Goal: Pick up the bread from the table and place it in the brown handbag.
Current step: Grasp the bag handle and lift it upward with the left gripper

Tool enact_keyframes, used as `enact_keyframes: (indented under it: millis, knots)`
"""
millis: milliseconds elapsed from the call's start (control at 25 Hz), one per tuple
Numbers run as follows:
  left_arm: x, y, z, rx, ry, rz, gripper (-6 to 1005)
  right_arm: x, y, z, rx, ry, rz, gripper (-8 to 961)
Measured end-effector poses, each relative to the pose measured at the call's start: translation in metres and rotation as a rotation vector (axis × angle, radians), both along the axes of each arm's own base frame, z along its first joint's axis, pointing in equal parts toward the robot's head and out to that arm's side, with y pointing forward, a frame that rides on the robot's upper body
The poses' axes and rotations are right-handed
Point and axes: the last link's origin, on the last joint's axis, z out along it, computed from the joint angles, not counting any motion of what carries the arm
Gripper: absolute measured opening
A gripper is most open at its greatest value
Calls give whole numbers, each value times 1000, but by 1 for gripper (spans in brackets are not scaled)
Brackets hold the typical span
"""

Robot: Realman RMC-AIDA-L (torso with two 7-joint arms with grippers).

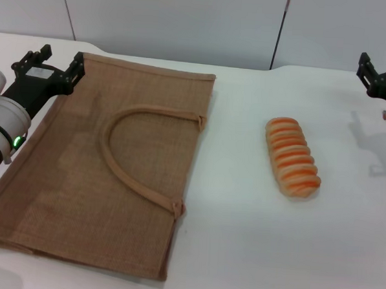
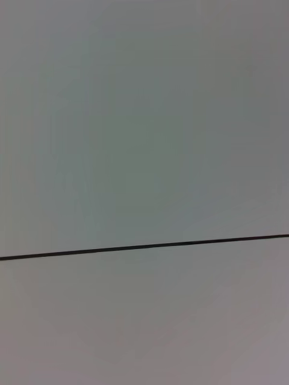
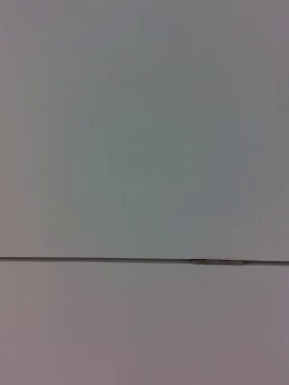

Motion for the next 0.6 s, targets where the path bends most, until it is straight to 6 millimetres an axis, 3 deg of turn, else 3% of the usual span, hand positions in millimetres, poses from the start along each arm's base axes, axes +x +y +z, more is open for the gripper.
enact_keyframes:
  millis: [600]
  knots:
    - [3, 2, 0, 2, -3, -11, 634, 1, 1, 2, 5, 0, -3, 664]
